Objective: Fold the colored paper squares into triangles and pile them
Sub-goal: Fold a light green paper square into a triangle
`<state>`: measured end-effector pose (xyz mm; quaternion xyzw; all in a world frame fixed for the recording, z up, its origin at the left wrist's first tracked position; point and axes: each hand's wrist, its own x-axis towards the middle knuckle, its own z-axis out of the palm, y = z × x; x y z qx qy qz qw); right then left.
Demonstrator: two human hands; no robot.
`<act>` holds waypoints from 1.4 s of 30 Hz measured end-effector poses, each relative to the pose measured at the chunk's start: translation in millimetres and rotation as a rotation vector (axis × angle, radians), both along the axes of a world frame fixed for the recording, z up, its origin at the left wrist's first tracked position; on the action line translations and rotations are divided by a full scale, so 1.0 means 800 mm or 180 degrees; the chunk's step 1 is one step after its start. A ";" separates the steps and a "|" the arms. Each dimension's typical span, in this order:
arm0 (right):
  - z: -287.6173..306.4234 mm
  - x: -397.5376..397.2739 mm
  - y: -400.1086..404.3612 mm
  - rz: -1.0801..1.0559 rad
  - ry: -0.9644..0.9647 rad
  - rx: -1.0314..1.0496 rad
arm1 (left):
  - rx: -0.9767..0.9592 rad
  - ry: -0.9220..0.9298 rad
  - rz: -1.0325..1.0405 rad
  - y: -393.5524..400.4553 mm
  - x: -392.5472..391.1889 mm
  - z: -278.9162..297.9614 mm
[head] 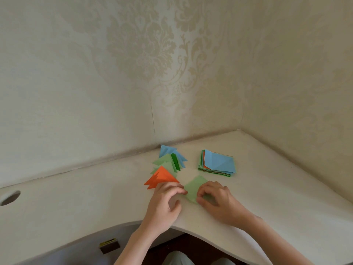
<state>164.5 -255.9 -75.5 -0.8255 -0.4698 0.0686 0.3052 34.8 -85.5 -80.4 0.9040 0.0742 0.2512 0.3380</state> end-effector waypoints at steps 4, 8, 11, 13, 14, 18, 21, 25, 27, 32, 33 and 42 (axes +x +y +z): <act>0.005 0.005 -0.012 0.0246 0.0105 0.0214 | 0.0138 -0.0063 0.0048 0.000 0.007 -0.010; -0.002 0.004 -0.016 0.0119 -0.0076 0.0507 | 0.0202 -0.0161 -0.0015 -0.008 0.011 -0.010; -0.004 0.005 -0.023 0.0081 -0.0074 0.0618 | 0.0300 -0.0229 -0.0083 -0.011 0.014 -0.007; -0.003 0.003 -0.027 0.0096 -0.0155 0.0542 | 0.0340 -0.0260 -0.0046 -0.012 0.016 -0.008; -0.003 0.002 -0.029 0.0089 -0.0166 0.0493 | 0.0337 -0.0261 -0.0016 -0.012 0.017 -0.008; -0.007 -0.004 -0.027 -0.0135 -0.0185 0.0438 | 0.0262 -0.0171 0.0081 -0.014 0.023 -0.007; -0.013 -0.008 -0.016 -0.0338 -0.0432 0.0406 | 0.0130 -0.0037 0.0239 -0.019 0.025 -0.002; -0.014 -0.009 -0.007 -0.0504 -0.0738 0.0389 | 0.0193 -0.0040 0.0379 -0.023 0.029 -0.001; -0.014 -0.010 -0.007 -0.0526 -0.0819 0.0390 | 0.0271 -0.0020 0.0460 -0.026 0.031 -0.003; -0.013 -0.011 -0.007 -0.0579 -0.0625 0.0493 | 0.0505 0.0001 0.0705 -0.034 0.036 -0.007; -0.014 -0.011 -0.006 -0.0596 -0.0551 0.0524 | 0.0459 0.0018 0.0734 -0.035 0.036 -0.006; -0.015 -0.006 -0.007 -0.0794 -0.0221 0.0408 | -0.0210 0.0154 0.0688 -0.030 0.036 -0.001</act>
